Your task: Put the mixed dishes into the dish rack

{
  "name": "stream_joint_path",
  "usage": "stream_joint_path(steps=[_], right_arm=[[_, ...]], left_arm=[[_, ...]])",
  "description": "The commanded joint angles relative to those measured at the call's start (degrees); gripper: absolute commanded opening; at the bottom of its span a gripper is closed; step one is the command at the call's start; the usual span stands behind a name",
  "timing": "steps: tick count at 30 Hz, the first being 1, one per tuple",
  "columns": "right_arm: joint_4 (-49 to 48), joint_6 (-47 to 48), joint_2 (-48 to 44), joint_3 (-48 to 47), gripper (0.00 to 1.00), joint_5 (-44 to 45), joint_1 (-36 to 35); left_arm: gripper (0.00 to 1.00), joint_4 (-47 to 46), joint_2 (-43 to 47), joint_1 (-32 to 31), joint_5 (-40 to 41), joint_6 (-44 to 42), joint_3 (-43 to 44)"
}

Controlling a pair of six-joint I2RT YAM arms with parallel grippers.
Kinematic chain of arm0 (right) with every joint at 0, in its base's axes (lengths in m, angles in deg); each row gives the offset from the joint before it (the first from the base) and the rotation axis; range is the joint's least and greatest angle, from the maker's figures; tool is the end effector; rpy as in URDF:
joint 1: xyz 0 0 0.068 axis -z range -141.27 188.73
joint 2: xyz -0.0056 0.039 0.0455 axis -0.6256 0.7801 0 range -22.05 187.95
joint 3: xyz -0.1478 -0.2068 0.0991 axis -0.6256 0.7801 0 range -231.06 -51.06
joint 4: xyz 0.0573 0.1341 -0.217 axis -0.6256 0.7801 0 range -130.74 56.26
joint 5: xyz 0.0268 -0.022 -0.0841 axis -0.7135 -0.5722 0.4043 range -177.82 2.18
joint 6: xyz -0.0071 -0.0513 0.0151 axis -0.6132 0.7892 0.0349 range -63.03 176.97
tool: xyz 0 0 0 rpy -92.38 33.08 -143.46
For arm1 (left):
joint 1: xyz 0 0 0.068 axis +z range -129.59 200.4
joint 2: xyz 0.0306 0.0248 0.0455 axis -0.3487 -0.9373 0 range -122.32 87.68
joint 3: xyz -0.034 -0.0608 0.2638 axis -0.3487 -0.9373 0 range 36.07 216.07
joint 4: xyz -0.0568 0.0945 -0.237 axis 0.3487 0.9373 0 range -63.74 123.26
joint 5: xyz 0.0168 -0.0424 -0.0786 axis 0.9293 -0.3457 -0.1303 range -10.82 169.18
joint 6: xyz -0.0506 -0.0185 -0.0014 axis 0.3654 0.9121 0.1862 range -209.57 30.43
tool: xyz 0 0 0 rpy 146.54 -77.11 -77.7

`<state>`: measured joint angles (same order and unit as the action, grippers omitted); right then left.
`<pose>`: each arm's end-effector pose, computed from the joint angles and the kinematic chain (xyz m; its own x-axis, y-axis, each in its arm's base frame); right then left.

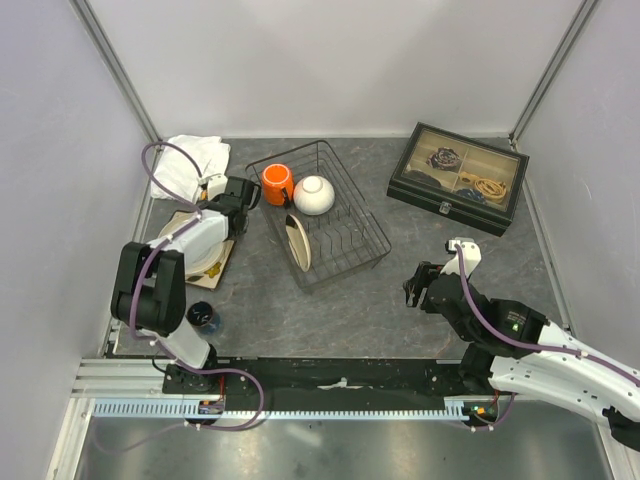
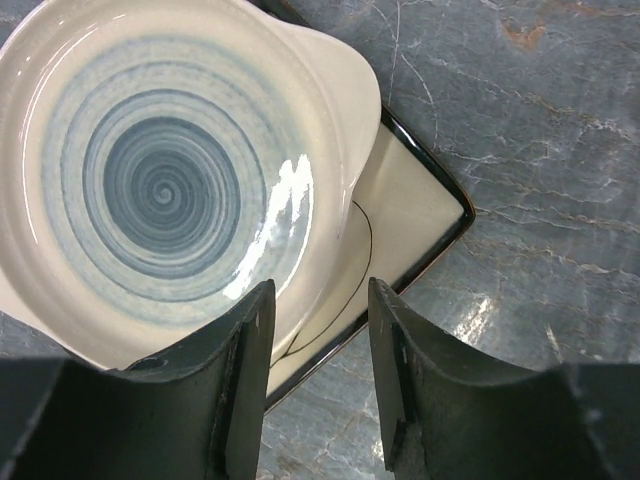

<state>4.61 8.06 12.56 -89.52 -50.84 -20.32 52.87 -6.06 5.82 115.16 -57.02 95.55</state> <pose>0.0801 0.0918 0.2718 -0.5657 0.2273 -0.7926 -0.0411 0.9523 0.3024 0.3184 -0.0612 0.1989 -0.6733 -0.2747 -0.6865 -0.5164 0.8391 0.1707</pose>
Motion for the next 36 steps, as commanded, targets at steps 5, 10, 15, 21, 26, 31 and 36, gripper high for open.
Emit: stream_joint_path(steps=[5,10,15,21,26,31,36], right_arm=[[0.19,0.21,0.46,-1.97,0.73,1.44,-0.1],[0.27,0.3,1.25,-2.24,0.73,1.53,-0.02],[0.19,0.39,1.6,-2.59,0.73,1.79,-0.1],[0.19,0.48,1.42,-2.68,0.73,1.79,-0.1],[0.27,0.3,1.34,-2.5,0.73,1.79,-0.1],[0.19,0.3,1.25,-2.5,0.73,1.88,-0.02],[0.19,0.39,0.98,-2.32,0.73,1.79,-0.1]], left_arm=[[0.49,-4.81,-4.08,0.0,4.18,-3.99,2.48],[0.49,-4.99,-5.58,0.26,4.79,-4.08,3.62],[0.48,-4.9,-6.63,0.79,4.01,-4.52,4.58],[0.48,-2.44,-8.13,1.41,3.74,-4.96,5.91],[0.48,-1.04,-9.1,2.02,3.83,-5.48,5.99],[0.47,0.63,-10.15,2.2,4.79,-5.57,5.82],[0.47,1.34,-11.56,2.46,5.5,-6.19,6.26]])
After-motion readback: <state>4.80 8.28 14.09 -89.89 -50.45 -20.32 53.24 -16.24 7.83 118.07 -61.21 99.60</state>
